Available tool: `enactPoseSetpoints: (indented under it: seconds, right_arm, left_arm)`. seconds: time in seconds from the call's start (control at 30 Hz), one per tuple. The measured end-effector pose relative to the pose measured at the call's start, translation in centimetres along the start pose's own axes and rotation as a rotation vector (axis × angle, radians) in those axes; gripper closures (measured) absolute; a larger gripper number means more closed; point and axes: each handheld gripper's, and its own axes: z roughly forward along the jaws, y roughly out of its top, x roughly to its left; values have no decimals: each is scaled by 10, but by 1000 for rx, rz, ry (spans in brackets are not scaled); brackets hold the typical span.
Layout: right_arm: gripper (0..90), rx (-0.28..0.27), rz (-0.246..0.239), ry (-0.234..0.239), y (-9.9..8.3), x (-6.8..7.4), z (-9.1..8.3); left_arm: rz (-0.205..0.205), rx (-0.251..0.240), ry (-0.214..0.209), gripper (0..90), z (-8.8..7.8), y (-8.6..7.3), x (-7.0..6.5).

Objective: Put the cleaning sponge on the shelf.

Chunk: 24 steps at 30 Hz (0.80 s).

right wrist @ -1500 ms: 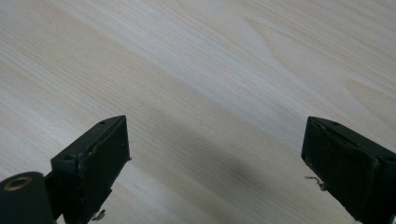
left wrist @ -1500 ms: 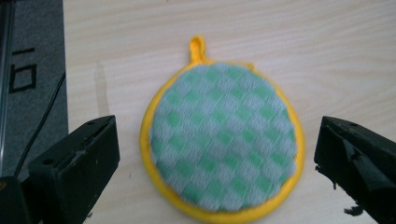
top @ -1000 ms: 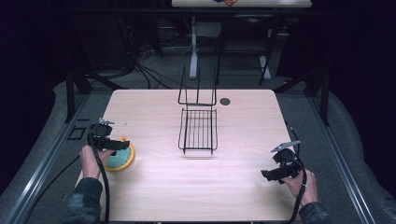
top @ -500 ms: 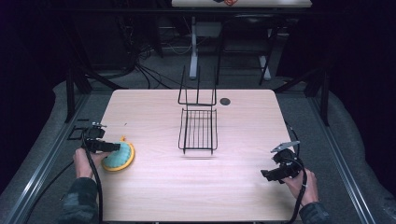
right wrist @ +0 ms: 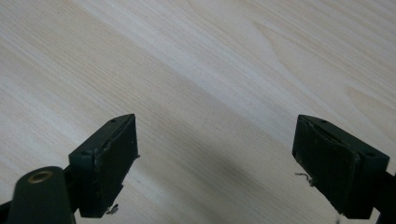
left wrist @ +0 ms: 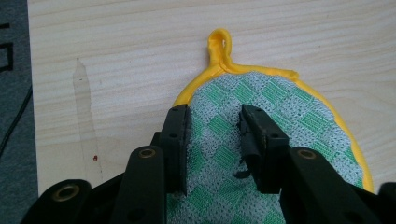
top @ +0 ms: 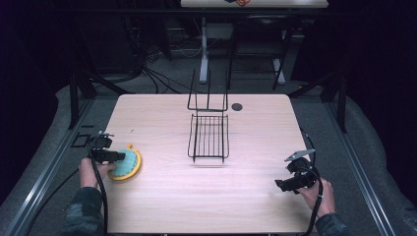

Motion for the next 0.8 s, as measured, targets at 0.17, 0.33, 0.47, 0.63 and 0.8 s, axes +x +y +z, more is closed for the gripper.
enactPoseSetpoints:
  seconds: [0.17,0.33,0.47,0.63,0.8]
  right_arm:
    - [133,-14,13,-7,1,-2,1]
    - [135,-24,12,-8,0,-1,-4]
    - [136,-34,5,-11,-1,-2,-4]
    - [138,-21,10,-15,0,-3,-4]
    - [138,-20,8,-15,-1,-3,-2]
  left_arm:
    - [16,-27,33,720,-1,-4,-5]
    - [45,-32,75,800,-1,-4,-10]
    - [58,-35,101,830,-2,-4,-13]
    - [64,-52,107,847,-3,-5,-12]
    - [59,-60,99,862,-5,-7,-11]
